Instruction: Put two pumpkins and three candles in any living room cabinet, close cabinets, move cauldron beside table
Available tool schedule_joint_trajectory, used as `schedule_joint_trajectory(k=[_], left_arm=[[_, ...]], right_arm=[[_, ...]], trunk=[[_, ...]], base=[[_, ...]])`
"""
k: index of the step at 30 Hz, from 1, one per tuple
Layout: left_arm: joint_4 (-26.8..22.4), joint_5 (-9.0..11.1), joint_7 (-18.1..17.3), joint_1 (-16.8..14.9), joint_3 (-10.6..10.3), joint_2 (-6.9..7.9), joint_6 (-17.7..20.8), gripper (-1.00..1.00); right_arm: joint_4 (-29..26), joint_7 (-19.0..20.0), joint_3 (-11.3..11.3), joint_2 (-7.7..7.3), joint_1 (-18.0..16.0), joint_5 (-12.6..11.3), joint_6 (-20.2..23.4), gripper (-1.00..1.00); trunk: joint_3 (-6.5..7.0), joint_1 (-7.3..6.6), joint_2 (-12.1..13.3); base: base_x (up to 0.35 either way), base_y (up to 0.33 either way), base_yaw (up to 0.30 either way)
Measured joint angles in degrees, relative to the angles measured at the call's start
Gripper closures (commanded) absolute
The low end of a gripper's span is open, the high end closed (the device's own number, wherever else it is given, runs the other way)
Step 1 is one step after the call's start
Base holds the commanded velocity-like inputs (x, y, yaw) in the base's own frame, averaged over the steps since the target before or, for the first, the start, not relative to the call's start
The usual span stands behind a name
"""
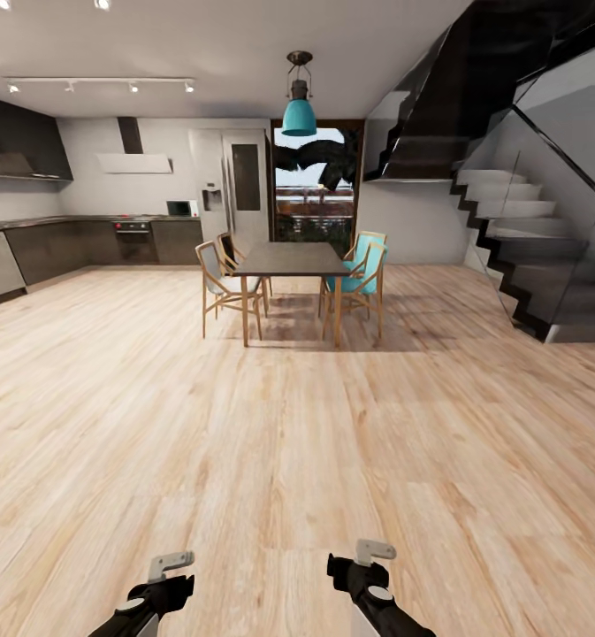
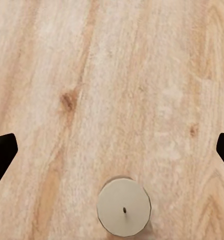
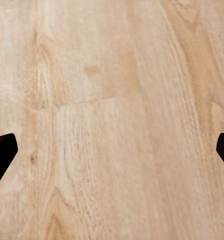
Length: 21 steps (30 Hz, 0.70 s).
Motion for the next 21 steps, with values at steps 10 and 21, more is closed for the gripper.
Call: schedule_joint_trajectory(k=[10,21], left_arm=[[0.0,0.0,0.0,0.0,0.0,0.01,0.0,-1.00],[0.0,0.0,0.0,0.0,0.0,0.01,0.0,-1.00]], right_arm=[[0.0,0.0,0.0,-0.01,0.0,0.0,0.0,-1.00],[0.0,0.0,0.0,-0.02,0.0,0.0,0.0,-1.00]], trunk=[[0.00,0.01,0.0],[0.00,0.00,0.0]], base=[[0.109,-0.013,-0.106],[0.070,-0.044,-0.160]])
